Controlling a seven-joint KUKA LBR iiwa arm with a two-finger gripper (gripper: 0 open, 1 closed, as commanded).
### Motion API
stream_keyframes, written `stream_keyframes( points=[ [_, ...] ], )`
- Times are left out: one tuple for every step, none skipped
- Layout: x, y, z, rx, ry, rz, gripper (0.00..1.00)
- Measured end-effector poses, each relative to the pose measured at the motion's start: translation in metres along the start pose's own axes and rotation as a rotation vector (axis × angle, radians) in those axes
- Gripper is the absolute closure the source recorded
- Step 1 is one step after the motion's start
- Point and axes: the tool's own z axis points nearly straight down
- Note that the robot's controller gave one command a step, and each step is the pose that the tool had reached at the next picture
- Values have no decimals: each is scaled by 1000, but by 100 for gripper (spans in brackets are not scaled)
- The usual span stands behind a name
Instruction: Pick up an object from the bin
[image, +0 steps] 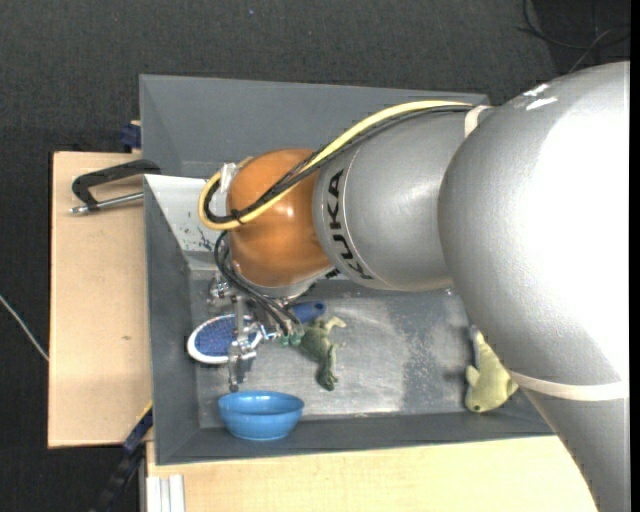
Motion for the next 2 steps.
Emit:
stream_keyframes(
  points=[
    [0, -14, -6, 1, 2, 17, 0],
    [-8, 7, 32, 0, 5, -79, 0]
  ],
)
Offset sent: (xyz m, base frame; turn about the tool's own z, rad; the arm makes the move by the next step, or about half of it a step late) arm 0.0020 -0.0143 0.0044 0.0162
